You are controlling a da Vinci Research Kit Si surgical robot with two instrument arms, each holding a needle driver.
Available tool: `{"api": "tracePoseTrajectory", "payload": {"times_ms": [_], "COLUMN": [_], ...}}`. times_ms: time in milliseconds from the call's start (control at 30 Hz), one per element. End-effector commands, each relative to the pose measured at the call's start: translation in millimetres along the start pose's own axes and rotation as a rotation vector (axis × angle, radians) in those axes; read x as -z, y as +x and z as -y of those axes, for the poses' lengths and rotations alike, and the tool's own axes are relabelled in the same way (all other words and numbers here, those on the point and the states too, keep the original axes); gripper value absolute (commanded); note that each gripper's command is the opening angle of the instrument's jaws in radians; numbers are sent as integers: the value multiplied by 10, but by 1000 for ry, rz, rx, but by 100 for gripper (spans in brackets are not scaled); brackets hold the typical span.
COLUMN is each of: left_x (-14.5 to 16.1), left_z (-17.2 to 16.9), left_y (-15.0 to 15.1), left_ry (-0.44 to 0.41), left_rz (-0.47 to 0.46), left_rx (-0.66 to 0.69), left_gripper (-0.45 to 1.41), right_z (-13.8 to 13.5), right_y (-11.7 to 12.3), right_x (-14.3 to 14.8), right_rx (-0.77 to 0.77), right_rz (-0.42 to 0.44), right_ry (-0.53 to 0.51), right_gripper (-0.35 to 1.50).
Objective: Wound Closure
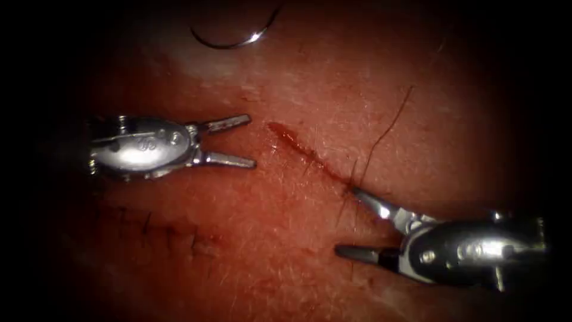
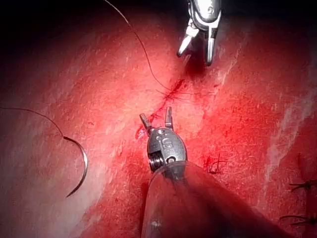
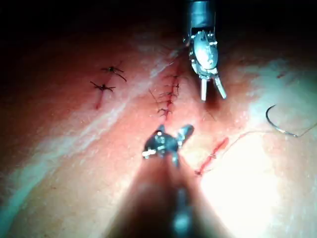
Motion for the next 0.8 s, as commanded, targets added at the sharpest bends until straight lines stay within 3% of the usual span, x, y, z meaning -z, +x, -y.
{"api": "tracePoseTrajectory", "payload": {"times_ms": [33, 433, 800], "left_x": [-7, -10, -13], "left_z": [-6, -22, -24], "left_y": [-7, -2, -6], "left_ry": [-12, -108, -122], "left_rz": [9, 24, 17], "left_rx": [-1, -25, -36], "left_gripper": [42, 46, 46], "right_z": [-2, -31, -27], "right_y": [-5, -32, -39], "right_x": [-1, 2, -1], "right_rx": [0, 10, 22], "right_rz": [-3, -62, -66], "right_ry": [3, 80, 84], "right_gripper": [91, 86, 88]}}
